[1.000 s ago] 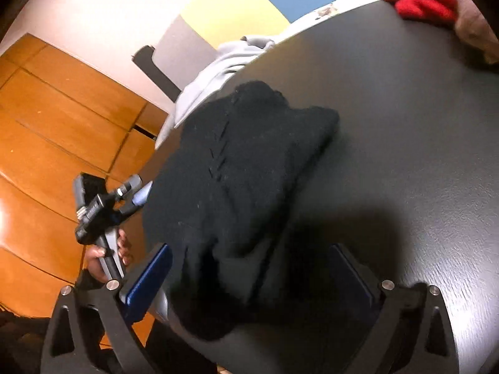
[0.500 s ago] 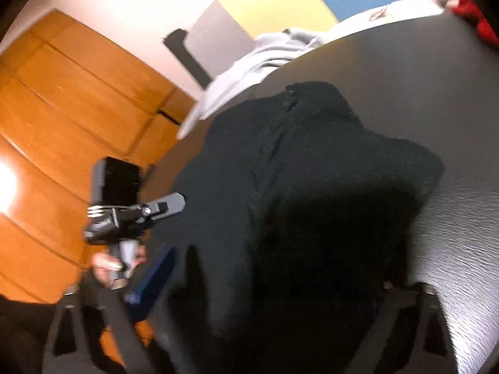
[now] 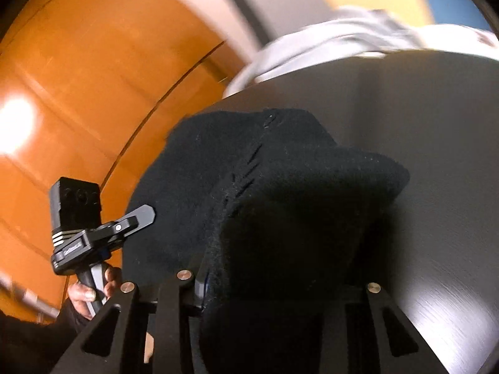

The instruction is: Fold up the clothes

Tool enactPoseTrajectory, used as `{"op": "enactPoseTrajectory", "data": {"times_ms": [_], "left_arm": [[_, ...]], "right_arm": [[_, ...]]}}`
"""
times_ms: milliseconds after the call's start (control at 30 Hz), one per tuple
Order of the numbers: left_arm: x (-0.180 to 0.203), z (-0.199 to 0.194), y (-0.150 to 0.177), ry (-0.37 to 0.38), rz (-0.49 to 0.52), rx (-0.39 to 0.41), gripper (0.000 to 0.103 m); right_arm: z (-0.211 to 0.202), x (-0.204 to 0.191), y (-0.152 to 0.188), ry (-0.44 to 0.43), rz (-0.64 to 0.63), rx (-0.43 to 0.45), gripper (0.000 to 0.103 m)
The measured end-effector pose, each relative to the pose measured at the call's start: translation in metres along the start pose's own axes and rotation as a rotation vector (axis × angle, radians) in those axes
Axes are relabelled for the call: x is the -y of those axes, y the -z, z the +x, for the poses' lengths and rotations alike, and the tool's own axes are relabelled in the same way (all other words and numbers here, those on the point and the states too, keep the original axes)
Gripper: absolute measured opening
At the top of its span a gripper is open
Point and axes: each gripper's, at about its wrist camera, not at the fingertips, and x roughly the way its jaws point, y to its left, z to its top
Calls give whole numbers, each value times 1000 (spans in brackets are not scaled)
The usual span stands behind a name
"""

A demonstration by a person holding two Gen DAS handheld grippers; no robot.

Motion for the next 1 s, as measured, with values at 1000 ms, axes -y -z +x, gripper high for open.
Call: {"op": "enactPoseTrajectory", "data": {"times_ms": [1000], "left_arm": [[-156,-113,-40,-490,-168,316,50]], "right_arm": [[237,-195,-94,-59,-665,-279,47]]}}
